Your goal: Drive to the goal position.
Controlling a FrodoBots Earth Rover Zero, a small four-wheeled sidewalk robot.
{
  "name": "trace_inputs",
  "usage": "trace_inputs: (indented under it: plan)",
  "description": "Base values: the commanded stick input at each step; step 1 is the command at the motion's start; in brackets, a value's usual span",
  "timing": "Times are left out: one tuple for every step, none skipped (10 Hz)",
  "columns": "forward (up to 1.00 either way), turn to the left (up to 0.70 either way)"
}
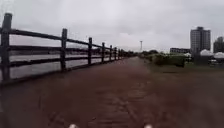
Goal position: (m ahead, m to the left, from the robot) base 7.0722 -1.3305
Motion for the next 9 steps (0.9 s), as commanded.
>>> trace_inputs:
  plan:
    - [1.0, 0.0]
    - [1.0, 0.0]
    - [1.0, 0.0]
    - [1.0, 0.0]
    - [1.0, 0.0]
    - [1.0, 0.0]
    - [1.0, 0.0]
    - [1.0, -0.07]
    - [1.0, -0.25]
